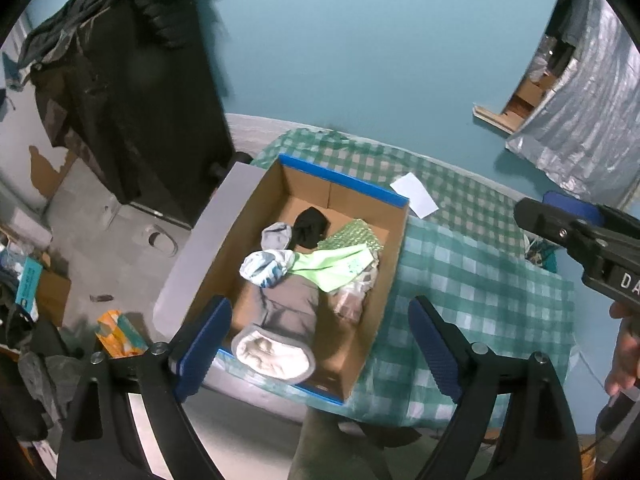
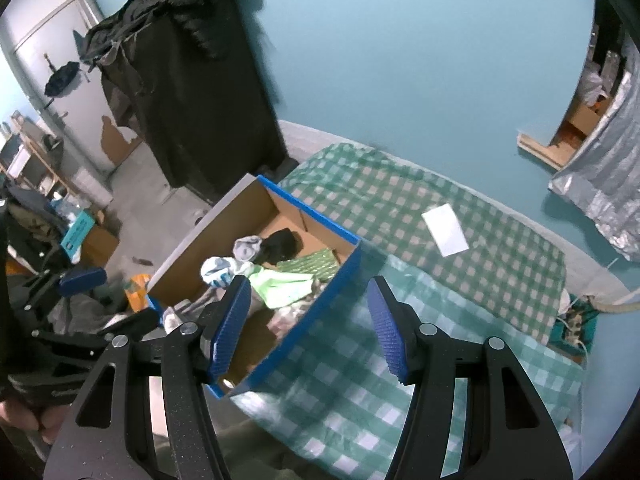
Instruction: Organize soft objects
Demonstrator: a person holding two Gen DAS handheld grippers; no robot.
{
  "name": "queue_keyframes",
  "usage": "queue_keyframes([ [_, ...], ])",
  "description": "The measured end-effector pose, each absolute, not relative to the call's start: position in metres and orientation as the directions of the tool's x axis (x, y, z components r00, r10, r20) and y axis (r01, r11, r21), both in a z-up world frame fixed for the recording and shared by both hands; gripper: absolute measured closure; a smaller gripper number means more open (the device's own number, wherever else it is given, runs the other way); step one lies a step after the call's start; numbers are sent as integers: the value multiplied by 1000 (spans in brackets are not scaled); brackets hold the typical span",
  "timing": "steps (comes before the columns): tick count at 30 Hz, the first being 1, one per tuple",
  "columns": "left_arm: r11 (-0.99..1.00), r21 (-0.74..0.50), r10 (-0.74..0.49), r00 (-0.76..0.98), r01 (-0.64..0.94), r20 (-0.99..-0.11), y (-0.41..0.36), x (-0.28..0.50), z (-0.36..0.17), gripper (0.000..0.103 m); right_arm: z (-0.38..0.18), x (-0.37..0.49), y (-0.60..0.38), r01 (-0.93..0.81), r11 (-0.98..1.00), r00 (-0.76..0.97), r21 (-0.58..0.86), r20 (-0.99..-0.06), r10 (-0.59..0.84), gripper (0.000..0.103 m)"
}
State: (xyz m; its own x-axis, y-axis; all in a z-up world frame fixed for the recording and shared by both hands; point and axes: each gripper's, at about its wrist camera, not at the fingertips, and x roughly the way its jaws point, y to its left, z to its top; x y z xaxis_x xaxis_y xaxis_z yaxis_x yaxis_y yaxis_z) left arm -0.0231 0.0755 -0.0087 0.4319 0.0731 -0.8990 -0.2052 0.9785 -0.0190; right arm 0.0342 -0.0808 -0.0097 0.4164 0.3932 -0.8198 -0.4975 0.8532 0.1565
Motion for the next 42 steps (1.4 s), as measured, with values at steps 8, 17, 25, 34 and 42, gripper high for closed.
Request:
queue_keyframes([
  [8, 982, -12, 74, 443, -189, -894, 57, -34, 1, 10, -1, 16, -99, -466, 879, 477, 99, -809, 343, 43],
  [17, 986, 24, 100, 470, -166, -877, 51, -40, 12, 10, 3, 7, -116, -414, 903, 500, 114, -801, 330, 43],
  [25, 988, 30, 101, 478, -154, -872, 50, -42, 16, 10, 7, 1, -121, -395, 911, 509, 121, -796, 327, 43],
  [34, 989, 40, 105, 478, -144, -872, 46, -45, 15, 10, 7, 0, -122, -393, 911, 509, 123, -796, 327, 43],
  [42, 989, 42, 104, 476, -141, -873, 44, -47, 14, 10, 7, -3, -121, -395, 911, 510, 121, -796, 327, 43],
])
